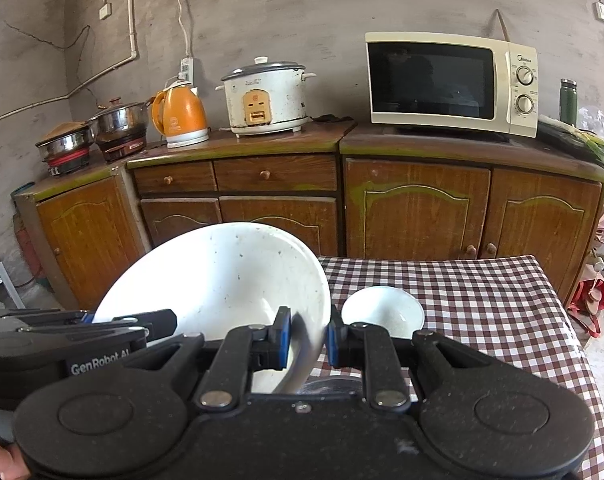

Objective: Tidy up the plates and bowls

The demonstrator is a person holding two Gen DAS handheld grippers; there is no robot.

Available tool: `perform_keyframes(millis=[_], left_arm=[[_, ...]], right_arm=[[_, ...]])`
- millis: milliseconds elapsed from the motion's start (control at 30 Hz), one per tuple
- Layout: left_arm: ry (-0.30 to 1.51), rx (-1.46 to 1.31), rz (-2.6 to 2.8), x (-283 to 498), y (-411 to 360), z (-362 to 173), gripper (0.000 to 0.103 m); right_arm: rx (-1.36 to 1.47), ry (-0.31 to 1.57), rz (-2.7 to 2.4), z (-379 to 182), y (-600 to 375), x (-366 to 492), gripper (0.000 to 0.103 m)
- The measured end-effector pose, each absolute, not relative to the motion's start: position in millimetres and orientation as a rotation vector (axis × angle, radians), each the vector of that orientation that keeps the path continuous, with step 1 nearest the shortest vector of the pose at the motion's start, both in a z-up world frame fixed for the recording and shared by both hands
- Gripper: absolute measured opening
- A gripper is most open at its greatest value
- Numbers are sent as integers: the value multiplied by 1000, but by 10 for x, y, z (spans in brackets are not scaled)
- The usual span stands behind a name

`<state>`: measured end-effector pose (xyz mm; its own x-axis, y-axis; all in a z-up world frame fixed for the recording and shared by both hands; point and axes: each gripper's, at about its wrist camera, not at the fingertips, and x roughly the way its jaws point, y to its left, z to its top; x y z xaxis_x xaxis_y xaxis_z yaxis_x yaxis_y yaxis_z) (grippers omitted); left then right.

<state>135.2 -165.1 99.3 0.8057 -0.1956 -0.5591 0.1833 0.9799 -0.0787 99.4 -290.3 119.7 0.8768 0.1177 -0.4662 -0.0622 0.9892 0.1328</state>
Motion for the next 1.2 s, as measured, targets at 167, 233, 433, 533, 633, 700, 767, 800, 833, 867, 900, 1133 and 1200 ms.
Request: perform_keyframes(millis=[167,233,433,533,633,700,767,800,833,867,900,1133,1200], left_arm=[[601,-27,-192,1340,-1582,995,29],[602,-29,-187,1341,-1556,997,29],[603,-36,-174,1320,-1456,987,29],[605,-38,-165,1303,-1403,981,29],[607,-42,-158,1297,-1359,980,29],[607,-44,-154,1294,-1328,980,29],[606,-46,-150,1289,-1302,984,29],[606,-47,-149,1288,-1292,986,29],[606,-47,-147,1287,-1281,986,29],[606,-48,-146,1286,-1270,984,29],[607,-50,-144,1287,-1258,982,29],[611,-56,-133,1270,-1184,965,29],[612,-57,-129,1268,-1160,964,29]], right_arm=[[110,494,106,1194,-2816,983,23],[107,495,111,1190,-2777,978,23],[99,498,127,1179,-2658,970,23],[97,500,135,1170,-2601,967,23],[93,502,143,1164,-2550,968,23],[89,501,147,1164,-2520,964,23],[87,500,152,1166,-2491,964,23],[86,501,154,1169,-2479,970,23],[86,501,156,1169,-2471,971,23],[84,501,158,1168,-2457,969,23],[82,501,160,1167,-2444,968,23],[76,506,175,1145,-2361,964,23],[73,506,180,1143,-2331,964,23]])
